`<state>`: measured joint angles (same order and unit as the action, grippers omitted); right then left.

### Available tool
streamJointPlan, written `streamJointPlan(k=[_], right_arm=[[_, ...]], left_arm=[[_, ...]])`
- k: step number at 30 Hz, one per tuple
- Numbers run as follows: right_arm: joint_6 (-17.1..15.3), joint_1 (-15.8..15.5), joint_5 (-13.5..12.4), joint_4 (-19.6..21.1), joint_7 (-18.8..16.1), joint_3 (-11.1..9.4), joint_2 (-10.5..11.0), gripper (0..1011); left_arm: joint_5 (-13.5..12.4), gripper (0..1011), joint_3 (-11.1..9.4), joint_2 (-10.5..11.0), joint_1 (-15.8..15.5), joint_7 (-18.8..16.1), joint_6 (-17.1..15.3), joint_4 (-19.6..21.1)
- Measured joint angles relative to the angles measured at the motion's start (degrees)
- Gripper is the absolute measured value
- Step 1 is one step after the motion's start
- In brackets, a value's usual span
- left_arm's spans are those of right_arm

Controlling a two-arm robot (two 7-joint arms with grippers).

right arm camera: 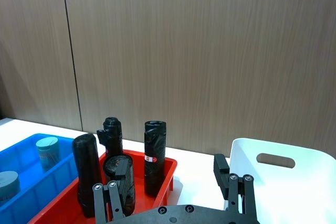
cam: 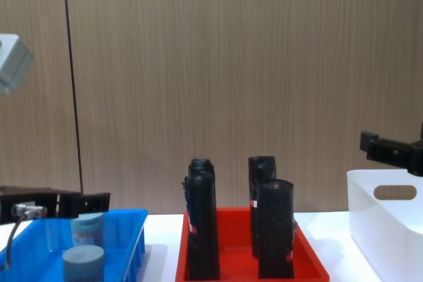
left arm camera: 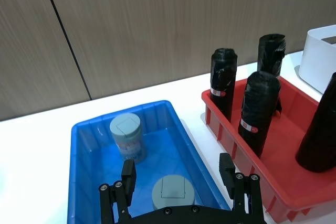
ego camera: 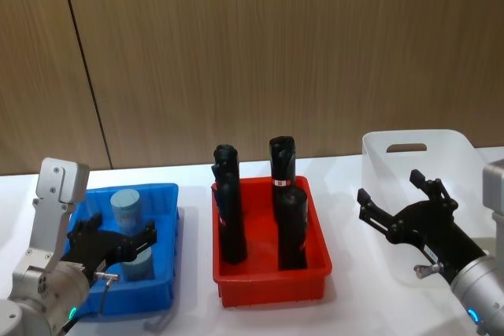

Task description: Pick the cotton swabs from the blue box and place them into the white box.

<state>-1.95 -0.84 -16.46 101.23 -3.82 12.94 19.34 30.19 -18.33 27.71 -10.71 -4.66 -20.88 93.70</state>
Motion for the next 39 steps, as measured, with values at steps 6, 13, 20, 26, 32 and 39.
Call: streamJointPlan(k=[6, 13, 20, 26, 32, 39], right_arm=[[0.00, 0.00, 0.00, 0.00, 0.00, 0.00, 0.00, 1002], [0.00, 0.00, 0.00, 0.00, 0.00, 0.00, 0.00, 1002], [0.00, 0.00, 0.00, 0.00, 0.00, 0.00, 0.00, 1001], [0.00, 0.00, 0.00, 0.00, 0.00, 0.00, 0.00, 1002], [0.00, 0.00, 0.00, 0.00, 0.00, 0.00, 0.00, 1002], [0.00, 0.00, 0.00, 0.00, 0.00, 0.00, 0.00, 1002]], left_arm=[[1.14, 1004, 0.10, -0.97, -0.96, 0.59, -1.15, -2.31], [2.06, 1004, 0.22, -2.04, -2.29, 1.34, -2.25, -4.92], [2.58, 1004, 0.49, -2.92, -3.87, 2.25, -3.47, -7.77], [2.75, 1004, 0.71, -3.54, -5.17, 3.38, -4.51, -10.01], [2.77, 1004, 0.89, -4.06, -6.54, 4.62, -5.87, -12.03], [2.75, 1004, 1.01, -4.51, -7.73, 5.89, -7.34, -13.65]])
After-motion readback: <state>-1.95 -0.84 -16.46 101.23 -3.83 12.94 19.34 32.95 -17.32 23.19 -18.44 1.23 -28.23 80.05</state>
